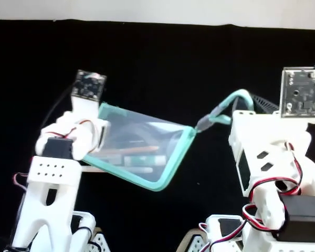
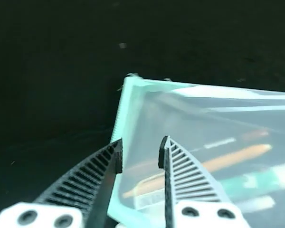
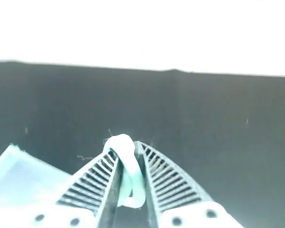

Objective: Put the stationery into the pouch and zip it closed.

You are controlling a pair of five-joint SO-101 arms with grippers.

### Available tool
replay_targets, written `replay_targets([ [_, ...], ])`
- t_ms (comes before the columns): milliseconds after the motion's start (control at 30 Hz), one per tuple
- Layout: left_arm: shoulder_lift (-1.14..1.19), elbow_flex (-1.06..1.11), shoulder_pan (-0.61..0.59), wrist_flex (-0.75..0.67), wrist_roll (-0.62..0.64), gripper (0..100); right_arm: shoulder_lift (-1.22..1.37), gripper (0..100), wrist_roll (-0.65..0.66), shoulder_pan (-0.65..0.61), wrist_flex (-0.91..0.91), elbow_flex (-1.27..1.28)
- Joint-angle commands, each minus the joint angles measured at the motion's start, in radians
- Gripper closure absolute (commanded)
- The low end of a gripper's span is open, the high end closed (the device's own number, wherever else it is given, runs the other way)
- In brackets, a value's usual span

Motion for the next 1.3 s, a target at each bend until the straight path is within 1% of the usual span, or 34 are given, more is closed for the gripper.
replay_targets([
  [0,-0.007,-0.051,-0.033,-0.002,0.008,84,-0.012,99.2,-0.011,-0.008,-0.071,-0.018],
  [267,-0.002,-0.051,-0.035,-0.002,0.008,84,-0.013,99.2,-0.150,-0.021,-0.251,-0.018],
  [367,-0.001,-0.050,-0.038,0.000,0.008,84,-0.013,99.2,-0.186,-0.071,-0.298,-0.018],
  [467,-0.001,-0.050,-0.038,0.000,0.008,84,-0.013,99.2,-0.193,-0.156,-0.325,-0.018],
  [600,-0.001,-0.050,-0.038,0.000,0.008,84,-0.015,99.2,-0.192,-0.257,-0.300,-0.018],
  [733,-0.001,-0.051,-0.041,0.000,0.008,84,-0.013,99.2,-0.192,-0.300,-0.289,-0.018],
  [833,-0.001,-0.054,-0.074,-0.002,0.008,84,-0.010,99.2,-0.192,-0.331,-0.295,-0.021],
  [1033,-0.001,-0.105,-0.205,0.000,0.009,84,0.013,99.2,-0.186,-0.417,-0.294,-0.113],
  [1167,-0.002,-0.111,-0.260,0.003,0.009,84,0.105,99.2,-0.184,-0.435,-0.294,-0.229],
  [1267,-0.007,-0.107,-0.271,0.008,0.009,84,0.197,99.2,-0.183,-0.435,-0.295,-0.349],
])
